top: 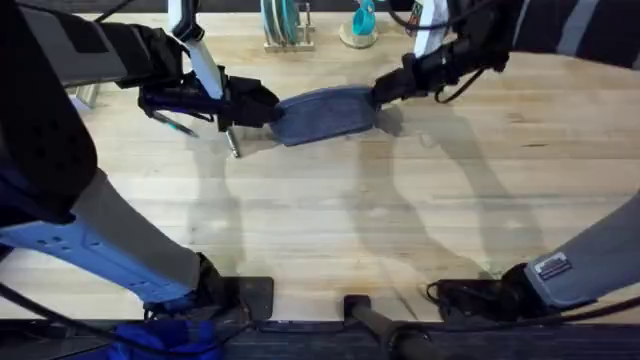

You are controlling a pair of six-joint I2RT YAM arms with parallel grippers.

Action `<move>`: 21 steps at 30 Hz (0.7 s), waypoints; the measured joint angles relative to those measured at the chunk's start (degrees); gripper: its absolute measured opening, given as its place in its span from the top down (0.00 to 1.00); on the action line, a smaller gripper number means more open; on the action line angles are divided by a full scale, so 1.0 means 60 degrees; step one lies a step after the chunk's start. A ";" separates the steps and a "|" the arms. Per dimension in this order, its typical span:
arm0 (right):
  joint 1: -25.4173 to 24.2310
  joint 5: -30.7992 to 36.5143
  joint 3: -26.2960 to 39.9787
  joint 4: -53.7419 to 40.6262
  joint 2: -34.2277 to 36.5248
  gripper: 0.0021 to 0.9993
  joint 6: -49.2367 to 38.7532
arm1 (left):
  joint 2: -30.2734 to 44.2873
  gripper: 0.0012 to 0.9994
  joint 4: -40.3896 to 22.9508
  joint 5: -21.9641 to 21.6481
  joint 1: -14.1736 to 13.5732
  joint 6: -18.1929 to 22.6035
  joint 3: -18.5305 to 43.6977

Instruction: Unzip the bag, pick up the pens from the table one at a time and place them inside, then zip the bag closed.

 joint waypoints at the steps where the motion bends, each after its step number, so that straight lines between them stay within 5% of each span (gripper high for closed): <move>1: 0.0000 0.0016 0.0159 -0.0151 0.0003 0.97 0.0000 | 0.0000 0.96 -0.0003 -0.0001 0.0000 0.0000 0.0000; 21: 0.0004 0.0150 0.1801 -0.1524 0.0003 0.97 -0.0001 | 0.0000 0.96 -0.0004 -0.0033 -0.0029 0.0003 0.0000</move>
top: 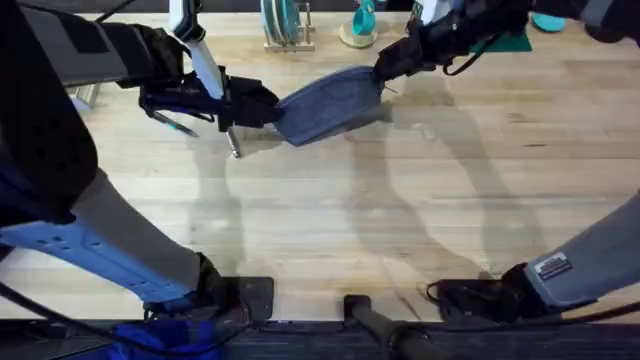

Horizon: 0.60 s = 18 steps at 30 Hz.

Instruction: Unzip the bag, pick up the pens from the table one at a time and place them inside, then zip the bag closed.

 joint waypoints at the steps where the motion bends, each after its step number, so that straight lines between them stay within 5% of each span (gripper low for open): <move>1: 0.0000 0.0001 0.0000 0.0000 -0.0003 0.97 0.0000 | 0.0000 0.96 0.0000 0.0000 0.0002 -0.0003 0.0000; 12: 0.0000 0.0033 0.0000 -0.0007 -0.0001 0.96 0.0000 | 0.0000 0.96 0.0000 0.0000 0.0000 -0.0003 0.0000; 18: -0.0125 0.0076 0.0196 0.0114 -0.0025 0.17 0.0036 | 0.0000 0.96 -0.0064 0.0035 -0.0019 -0.0003 0.0000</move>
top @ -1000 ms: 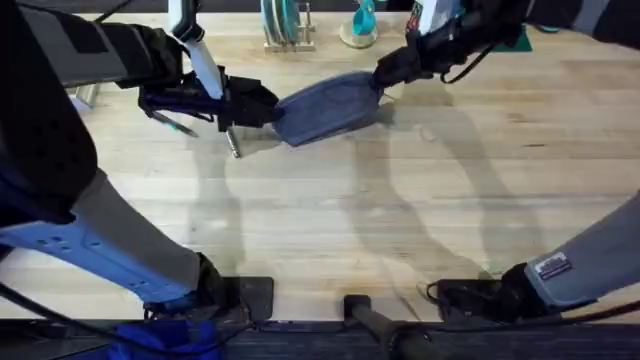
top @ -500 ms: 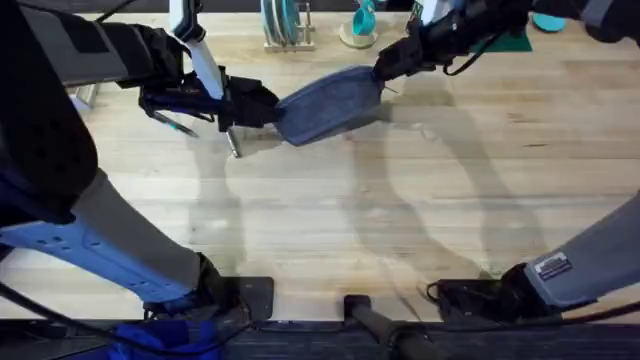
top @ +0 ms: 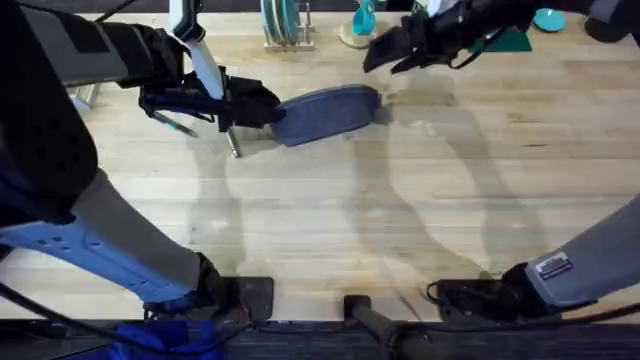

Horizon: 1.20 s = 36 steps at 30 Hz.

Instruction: Unzip the bag, pick up the pens from the table one at a time and place them inside, then zip the bag closed.

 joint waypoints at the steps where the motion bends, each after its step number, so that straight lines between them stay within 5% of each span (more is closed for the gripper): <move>1: -0.0039 0.0007 0.0022 0.0007 -0.0080 0.01 0.0003 | 0.0001 0.96 -0.0001 -0.0002 0.0004 0.0004 0.0000; 20: -0.0039 0.0015 0.0022 -0.0436 -0.0139 0.00 -0.0005 | 0.0000 0.96 0.0002 -0.0002 0.0004 0.0002 0.0000; 36: -0.0039 0.1235 0.0048 -0.2081 -0.1039 0.00 -0.0295 | 0.0000 0.96 -0.0005 -0.0002 0.0004 0.0004 0.0000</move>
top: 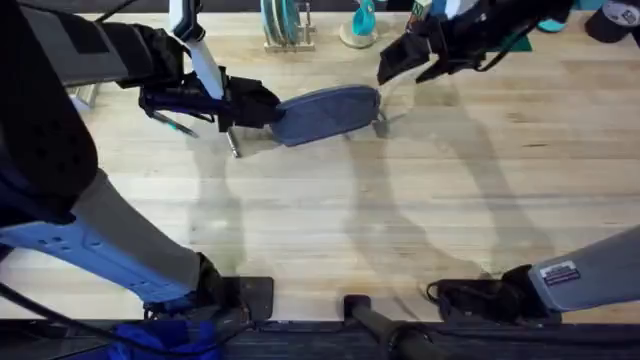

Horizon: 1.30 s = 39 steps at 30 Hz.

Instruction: Unzip the bag, pick up the pens from the table one at a time and place them inside, then zip the bag closed.

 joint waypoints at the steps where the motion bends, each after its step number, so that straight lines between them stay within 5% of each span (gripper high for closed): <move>1: 0.0000 0.0154 0.0000 -0.0174 -0.0092 0.00 -0.0004 | 0.0000 0.96 0.0000 0.0000 0.0000 -0.0004 0.0000; 10: 0.0000 0.1036 0.0007 -0.1064 -0.0864 0.00 -0.0036 | 0.0000 0.96 -0.0117 0.0000 0.0000 0.0000 0.0000; 39: 0.0021 0.1155 -0.1031 -0.0522 -0.0969 0.00 -0.0619 | 0.0000 0.96 -0.0255 -0.0029 0.0000 0.0000 0.0000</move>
